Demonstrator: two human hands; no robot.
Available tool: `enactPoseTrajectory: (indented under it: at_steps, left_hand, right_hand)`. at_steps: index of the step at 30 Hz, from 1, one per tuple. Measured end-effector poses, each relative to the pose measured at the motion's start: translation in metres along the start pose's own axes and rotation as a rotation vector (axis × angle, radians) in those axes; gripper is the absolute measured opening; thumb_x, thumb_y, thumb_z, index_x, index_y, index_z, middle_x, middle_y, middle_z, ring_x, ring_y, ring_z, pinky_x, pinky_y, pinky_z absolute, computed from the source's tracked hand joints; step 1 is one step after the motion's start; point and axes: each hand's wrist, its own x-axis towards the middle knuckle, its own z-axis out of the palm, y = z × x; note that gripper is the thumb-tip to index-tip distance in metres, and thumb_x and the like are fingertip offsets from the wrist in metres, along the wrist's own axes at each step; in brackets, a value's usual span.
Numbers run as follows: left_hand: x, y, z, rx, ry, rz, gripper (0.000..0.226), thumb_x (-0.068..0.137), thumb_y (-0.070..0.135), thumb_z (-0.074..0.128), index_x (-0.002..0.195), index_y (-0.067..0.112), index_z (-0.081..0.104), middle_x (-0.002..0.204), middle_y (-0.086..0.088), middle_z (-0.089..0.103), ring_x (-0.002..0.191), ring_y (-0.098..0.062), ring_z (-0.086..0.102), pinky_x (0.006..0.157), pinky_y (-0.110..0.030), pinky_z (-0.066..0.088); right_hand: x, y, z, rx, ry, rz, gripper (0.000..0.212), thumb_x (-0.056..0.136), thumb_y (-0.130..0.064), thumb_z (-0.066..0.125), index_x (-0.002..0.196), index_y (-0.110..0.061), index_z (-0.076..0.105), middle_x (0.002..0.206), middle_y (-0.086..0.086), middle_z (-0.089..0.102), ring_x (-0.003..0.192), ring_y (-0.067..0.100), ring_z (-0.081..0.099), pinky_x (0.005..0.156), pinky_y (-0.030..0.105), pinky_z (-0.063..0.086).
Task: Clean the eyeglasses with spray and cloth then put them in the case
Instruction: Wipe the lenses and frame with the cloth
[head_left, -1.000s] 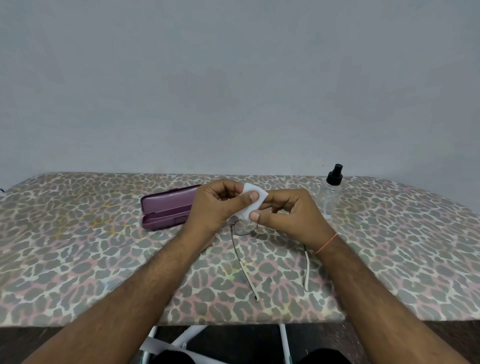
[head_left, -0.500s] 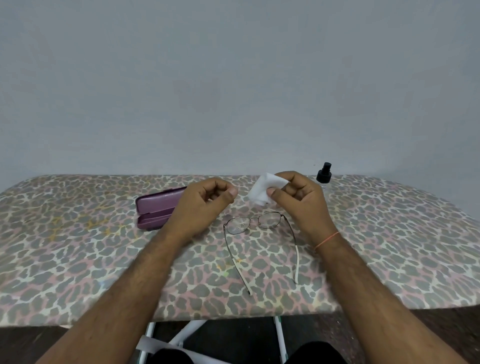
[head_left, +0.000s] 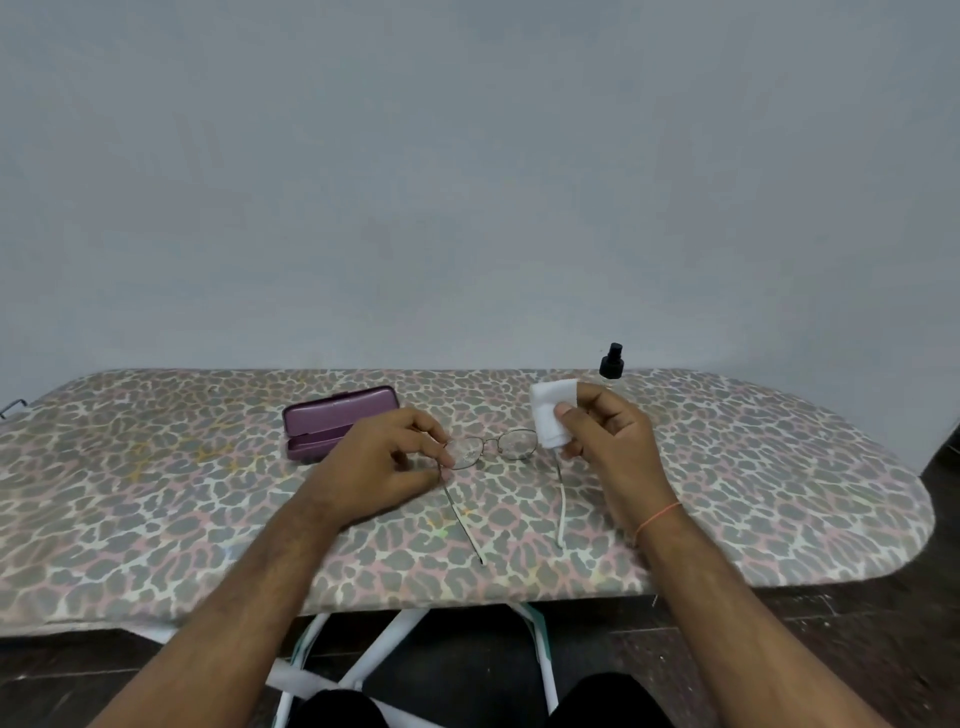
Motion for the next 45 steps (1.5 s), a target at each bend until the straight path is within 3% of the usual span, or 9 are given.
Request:
enactPoseTrajectory:
  at_steps: [7,13,18,22,27,30,34,41,45]
  left_hand:
    - [0.002,0.002,0.007,-0.02,0.149,-0.026,0.024,0.085,0.017,0.093,0.106,0.029,0.089,0.111,0.017,0.081,0.1,-0.002,0.078,0.088,-0.035,0.065]
    - [0.002,-0.002,0.007,-0.13,0.226,-0.076,0.023,0.081,0.025,0.093,0.104,0.026,0.089,0.101,0.009,0.078,0.09,-0.014,0.075,0.08,-0.039,0.063]
    - [0.001,-0.003,0.006,-0.261,0.246,-0.115,0.024,0.078,0.031,0.09,0.101,0.025,0.089,0.093,0.002,0.078,0.087,-0.016,0.077,0.08,-0.042,0.065]
    - [0.0,-0.002,0.006,-0.322,0.276,-0.146,0.022,0.077,0.032,0.092,0.098,0.038,0.088,0.081,-0.002,0.077,0.072,-0.018,0.072,0.071,-0.043,0.063]
    - [0.001,-0.004,0.008,-0.319,0.234,-0.196,0.022,0.078,0.025,0.096,0.099,0.027,0.09,0.08,0.002,0.081,0.073,-0.023,0.075,0.069,-0.041,0.062]
    - [0.0,-0.002,0.009,-0.322,0.214,-0.231,0.024,0.077,0.023,0.097,0.1,0.023,0.09,0.081,0.003,0.082,0.072,-0.011,0.075,0.068,-0.028,0.06]
    - [0.0,-0.001,0.009,-0.332,0.184,-0.293,0.026,0.076,0.024,0.098,0.1,0.019,0.089,0.087,0.005,0.085,0.081,-0.009,0.081,0.076,-0.023,0.063]
    - [0.002,-0.001,0.008,-0.342,0.169,-0.314,0.023,0.075,0.024,0.099,0.097,0.021,0.09,0.089,0.01,0.085,0.088,-0.007,0.082,0.082,-0.02,0.063]
    - [0.002,0.0,0.008,-0.321,0.177,-0.277,0.021,0.077,0.02,0.097,0.097,0.019,0.09,0.085,0.012,0.084,0.08,-0.001,0.079,0.073,-0.014,0.058]
  right_hand:
    - [-0.024,-0.034,0.013,-0.118,0.032,0.034,0.015,0.101,-0.01,0.071,0.107,-0.017,0.082,0.094,0.017,0.078,0.063,0.021,0.07,0.048,0.029,0.053]
    - [-0.042,-0.041,0.046,-0.243,0.057,0.067,0.014,0.099,-0.022,0.07,0.097,-0.027,0.082,0.1,-0.01,0.079,0.08,0.02,0.078,0.062,0.044,0.068]
    - [-0.036,-0.03,0.059,-0.532,0.106,-0.064,0.014,0.102,-0.03,0.064,0.096,-0.033,0.077,0.098,-0.019,0.076,0.095,0.011,0.073,0.088,0.039,0.062]
    - [-0.029,-0.028,0.056,-0.662,0.158,-0.164,0.014,0.105,-0.028,0.062,0.102,-0.033,0.074,0.103,-0.013,0.075,0.097,0.012,0.07,0.084,0.032,0.057]
    - [-0.024,-0.021,0.049,-0.903,0.121,-0.493,0.02,0.104,-0.024,0.063,0.12,-0.025,0.075,0.106,-0.008,0.079,0.093,0.015,0.072,0.086,0.037,0.056]
    - [-0.025,-0.012,0.052,-1.239,0.105,-0.635,0.018,0.1,-0.032,0.066,0.115,-0.037,0.075,0.093,-0.012,0.079,0.088,0.017,0.073,0.095,0.049,0.042]
    - [-0.026,0.003,0.057,-1.442,0.139,-0.723,0.006,0.092,-0.033,0.074,0.092,-0.036,0.079,0.084,-0.015,0.077,0.112,0.022,0.068,0.11,0.067,0.023]
    - [-0.028,0.013,0.062,-1.514,0.071,-0.809,0.006,0.087,-0.025,0.079,0.088,-0.031,0.08,0.085,-0.011,0.077,0.134,0.026,0.064,0.117,0.063,0.01]
    - [-0.026,0.023,0.068,-1.463,-0.115,-0.822,0.009,0.09,-0.023,0.072,0.091,-0.025,0.081,0.081,-0.002,0.077,0.082,0.028,0.074,0.094,0.044,0.04]
